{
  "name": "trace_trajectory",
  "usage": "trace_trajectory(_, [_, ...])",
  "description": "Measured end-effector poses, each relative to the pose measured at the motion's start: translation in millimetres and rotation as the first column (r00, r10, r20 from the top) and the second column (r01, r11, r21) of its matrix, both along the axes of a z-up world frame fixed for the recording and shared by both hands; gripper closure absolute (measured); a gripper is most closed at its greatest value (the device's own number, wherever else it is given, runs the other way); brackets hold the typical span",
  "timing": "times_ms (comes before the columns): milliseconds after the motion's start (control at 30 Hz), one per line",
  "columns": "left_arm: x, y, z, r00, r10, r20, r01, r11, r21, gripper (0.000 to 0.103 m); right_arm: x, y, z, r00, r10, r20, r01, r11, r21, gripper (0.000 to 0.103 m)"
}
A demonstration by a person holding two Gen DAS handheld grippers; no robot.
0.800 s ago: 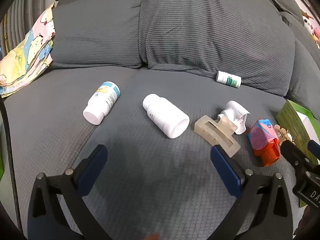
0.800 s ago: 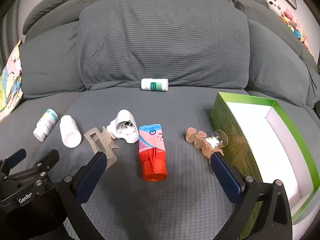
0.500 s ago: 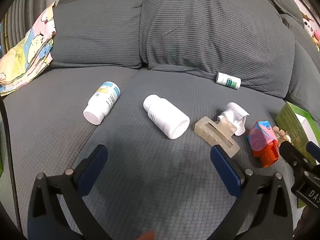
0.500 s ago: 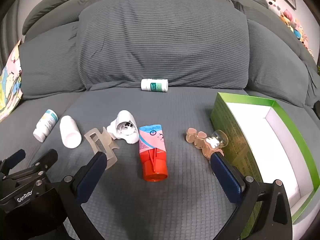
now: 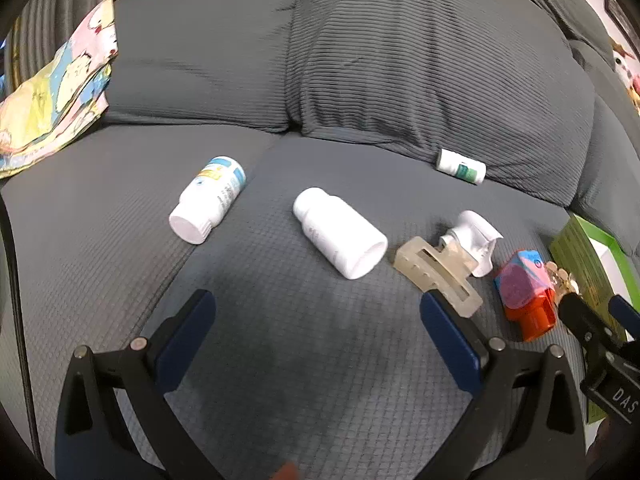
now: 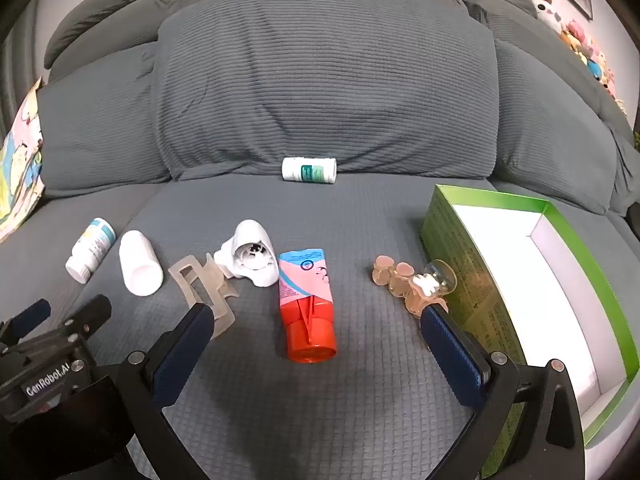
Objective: Organize rigid objects
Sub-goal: 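Move the right tool toward the white bottle with blue-orange label, then grasp the white bottle with blue-orange label with the right tool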
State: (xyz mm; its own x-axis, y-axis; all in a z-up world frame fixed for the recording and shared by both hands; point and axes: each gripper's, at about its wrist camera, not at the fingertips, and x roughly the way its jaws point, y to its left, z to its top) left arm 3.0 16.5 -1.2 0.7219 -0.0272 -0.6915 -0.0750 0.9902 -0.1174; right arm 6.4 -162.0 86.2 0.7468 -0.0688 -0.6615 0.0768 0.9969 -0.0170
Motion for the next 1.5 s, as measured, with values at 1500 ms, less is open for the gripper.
trace_trajectory(1500, [83, 153, -11, 0.956, 0.245, -0.160, -0.271, 0.947, -0.169, 0.025, 159, 202, -5, 0.771, 0.608, -0.189, -0.405, 0.698, 0.590, 0.034])
